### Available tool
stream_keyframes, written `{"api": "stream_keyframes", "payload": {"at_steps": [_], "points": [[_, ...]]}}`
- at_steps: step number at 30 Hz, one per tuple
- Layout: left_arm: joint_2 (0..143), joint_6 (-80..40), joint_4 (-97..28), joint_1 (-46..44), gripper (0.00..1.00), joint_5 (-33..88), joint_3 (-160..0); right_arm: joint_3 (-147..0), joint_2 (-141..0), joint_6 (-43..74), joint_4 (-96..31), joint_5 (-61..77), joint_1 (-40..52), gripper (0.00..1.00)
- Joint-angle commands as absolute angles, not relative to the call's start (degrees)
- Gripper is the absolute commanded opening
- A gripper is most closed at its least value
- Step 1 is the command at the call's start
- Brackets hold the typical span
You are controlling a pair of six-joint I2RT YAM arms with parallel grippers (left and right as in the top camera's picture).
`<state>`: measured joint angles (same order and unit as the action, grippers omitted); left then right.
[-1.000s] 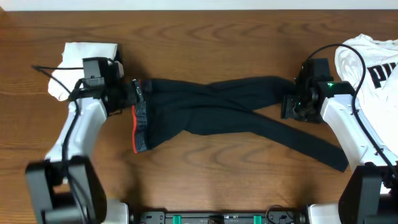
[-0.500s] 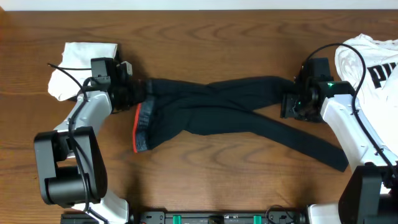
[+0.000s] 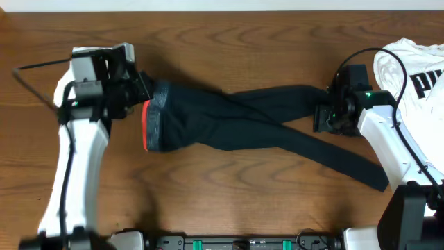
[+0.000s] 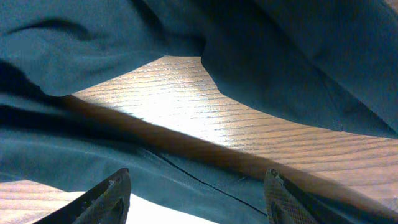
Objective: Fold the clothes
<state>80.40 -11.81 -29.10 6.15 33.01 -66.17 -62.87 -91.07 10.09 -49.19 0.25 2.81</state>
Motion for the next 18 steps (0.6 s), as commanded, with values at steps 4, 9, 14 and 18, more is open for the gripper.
{"api": "stream_keyframes", "payload": {"at_steps": [4,9,14,18], "points": [[78.17,-11.70,-43.00,6.02,0.06,30.52,-66.61,-63.09,-91.39,9.34,-49.50,0.47,2.63,0.67],[78.74,-11.70,-51.90,6.02,0.06,21.43,-63.35,-63.09,-91.39,9.37,-49.67,0.47,2.63,0.68],[78.76,-11.73,-54.04,6.02,0.06,20.23,-59.24,-63.09,-91.39,9.34,-49.65,0.47,2.63,0.68],[78.76,-11.73,-53.47,6.04,0.06,20.16,-55.22,-63.09,-91.39,9.34,-49.67,0.45,2.63,0.68]]}}
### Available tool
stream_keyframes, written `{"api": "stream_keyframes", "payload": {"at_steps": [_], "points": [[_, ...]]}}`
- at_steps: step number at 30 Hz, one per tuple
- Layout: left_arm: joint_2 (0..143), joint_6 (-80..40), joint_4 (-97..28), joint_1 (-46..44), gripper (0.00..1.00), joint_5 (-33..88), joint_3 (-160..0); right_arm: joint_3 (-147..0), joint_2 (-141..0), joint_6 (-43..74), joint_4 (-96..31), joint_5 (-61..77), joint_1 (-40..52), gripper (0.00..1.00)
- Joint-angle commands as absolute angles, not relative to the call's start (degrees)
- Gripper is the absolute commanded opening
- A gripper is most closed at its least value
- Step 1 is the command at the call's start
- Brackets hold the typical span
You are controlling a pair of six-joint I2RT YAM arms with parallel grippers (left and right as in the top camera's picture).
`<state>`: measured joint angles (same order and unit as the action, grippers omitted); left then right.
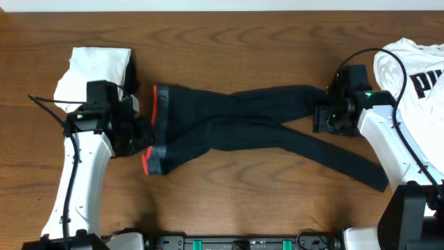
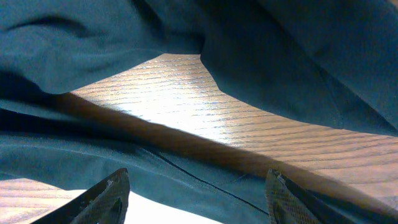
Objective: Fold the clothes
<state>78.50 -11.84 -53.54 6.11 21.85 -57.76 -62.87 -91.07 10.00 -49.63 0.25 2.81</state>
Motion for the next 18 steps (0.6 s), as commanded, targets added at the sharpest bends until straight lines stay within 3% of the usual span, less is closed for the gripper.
{"api": "stream_keyframes", "payload": {"at_steps": [1,10,13,16,18], "points": [[78.76,-11.70,-53.04,6.04,0.06,20.12,-54.08,-63.09,-91.39,9.34,-49.67,0.45,2.63,0.68],[78.87,-11.73,-47.40,6.04,0.09,20.05,-44.23,-63.09,-91.39,9.34,-49.65,0.45,2.63,0.69],[78.89,-11.73,-47.27,6.04,0.34,20.05,-43.81,-63.09,-91.39,9.34,-49.65,0.45,2.63,0.69],[78.87,-11.73,-47.07,6.04,0.51,20.05,-43.88,-63.09,-91.39,9.34,-49.67,0.45,2.63,0.69],[78.87,-11.73,-46.68,6.04,0.56,20.08,-45.04,-63.09,-91.39,9.34,-49.67,0.45,2.63,0.69]]}}
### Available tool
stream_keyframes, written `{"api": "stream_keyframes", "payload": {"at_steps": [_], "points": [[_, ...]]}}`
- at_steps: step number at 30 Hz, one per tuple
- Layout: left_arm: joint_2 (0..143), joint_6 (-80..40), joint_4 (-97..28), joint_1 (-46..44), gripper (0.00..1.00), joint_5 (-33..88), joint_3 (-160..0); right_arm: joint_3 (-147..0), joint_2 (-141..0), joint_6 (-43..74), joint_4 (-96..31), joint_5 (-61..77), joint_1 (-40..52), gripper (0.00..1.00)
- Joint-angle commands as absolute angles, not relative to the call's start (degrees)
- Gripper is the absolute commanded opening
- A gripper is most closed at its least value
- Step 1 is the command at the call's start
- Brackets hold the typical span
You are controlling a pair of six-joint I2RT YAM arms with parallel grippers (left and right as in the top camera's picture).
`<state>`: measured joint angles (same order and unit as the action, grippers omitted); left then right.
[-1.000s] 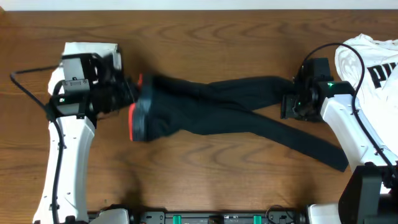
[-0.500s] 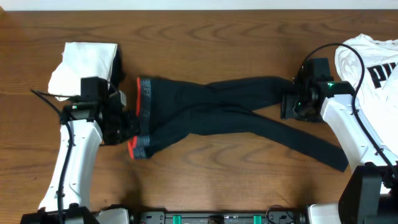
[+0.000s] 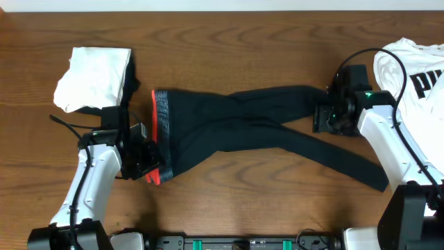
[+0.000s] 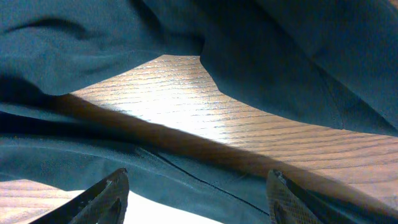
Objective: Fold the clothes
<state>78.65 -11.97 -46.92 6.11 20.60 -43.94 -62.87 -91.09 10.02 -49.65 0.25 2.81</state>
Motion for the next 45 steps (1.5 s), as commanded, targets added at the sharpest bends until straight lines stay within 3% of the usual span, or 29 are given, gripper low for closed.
{"api": "stream_keyframes", "payload": {"at_steps": [1,11,28,45], "points": [[78.85,-11.73,-46.57,6.04,0.57,20.16,-46.06,-63.09,-91.39,9.34,-49.65,0.45,2.63,0.69],[79.46,-11.68,-30.85,6.02,0.57,20.47,-53.58,-63.09,-91.39,9.37,-48.88,0.47,2.63,0.69],[97.91,-11.68,-5.28,6.02,0.57,20.49,-53.60,-63.09,-91.39,9.34,-48.27,0.43,2.63,0.69],[100.03,-11.68,-0.58,6.00,0.56,20.49,-53.60,-63.09,-91.39,9.37,-47.48,0.45,2.63,0.70]]}}
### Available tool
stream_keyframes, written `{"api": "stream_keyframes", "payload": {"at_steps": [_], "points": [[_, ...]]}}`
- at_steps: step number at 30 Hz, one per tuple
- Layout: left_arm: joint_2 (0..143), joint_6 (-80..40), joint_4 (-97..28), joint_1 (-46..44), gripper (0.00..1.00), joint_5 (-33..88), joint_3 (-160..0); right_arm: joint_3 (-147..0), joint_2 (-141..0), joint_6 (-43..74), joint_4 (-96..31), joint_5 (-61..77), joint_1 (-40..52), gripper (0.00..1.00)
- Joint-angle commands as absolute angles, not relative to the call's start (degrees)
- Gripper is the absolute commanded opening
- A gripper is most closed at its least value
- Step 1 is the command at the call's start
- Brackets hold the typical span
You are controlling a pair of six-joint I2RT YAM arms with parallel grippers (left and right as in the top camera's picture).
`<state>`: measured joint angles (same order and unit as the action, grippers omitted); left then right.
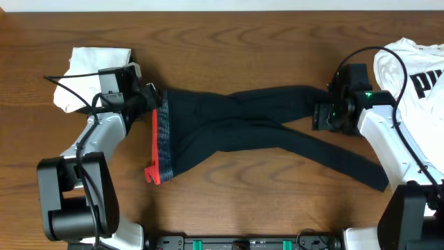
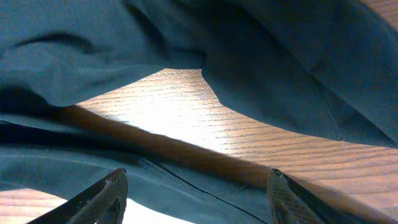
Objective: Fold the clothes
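Dark teal trousers (image 1: 236, 128) lie across the table, their red-edged waistband (image 1: 159, 139) running straight up and down at the left. The two legs cross; one ends near the right arm, the other reaches toward the front right (image 1: 368, 173). My left gripper (image 1: 150, 97) is at the waistband's upper corner; the overhead view does not show its jaws. My right gripper (image 1: 320, 114) sits at the cuff of the upper leg. In the right wrist view the right gripper (image 2: 196, 199) stands open, fingers (image 2: 102, 200) wide apart over trouser cloth (image 2: 74, 68) and bare wood.
A folded white cloth (image 1: 87, 69) lies at the back left, just behind the left arm. A white shirt with black lettering (image 1: 416, 69) is bunched at the back right, beside the right arm. The wooden table (image 1: 236, 42) shows around the trousers.
My left gripper has gone from the waistband's lower corner near the front to its upper corner. The waistband now lies straight, its lower corner left near the front. The right gripper has hardly shifted.
The waistband was bunched at the left with my left gripper against its upper end. Then that gripper stood lower and the waistband was stretched toward the front. Then it was at the lower corner, now back at the top. My right gripper stayed open at the cuff.
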<state>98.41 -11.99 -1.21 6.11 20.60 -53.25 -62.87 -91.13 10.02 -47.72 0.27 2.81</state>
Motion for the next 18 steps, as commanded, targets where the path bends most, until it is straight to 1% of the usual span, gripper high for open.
{"api": "stream_keyframes", "payload": {"at_steps": [1,12,18], "points": [[100.29,-11.70,-0.54,5.93,0.56,20.49,-53.58,-63.09,-91.39,9.37,-47.46,0.45,2.63,0.70],[101.60,-11.68,1.43,1.43,0.56,20.47,-53.60,-63.09,-91.39,9.37,-47.31,0.45,2.63,0.71],[101.60,-11.68,1.48,0.91,0.56,20.23,-53.60,-63.09,-91.39,9.34,-47.33,0.43,2.63,0.71]]}}
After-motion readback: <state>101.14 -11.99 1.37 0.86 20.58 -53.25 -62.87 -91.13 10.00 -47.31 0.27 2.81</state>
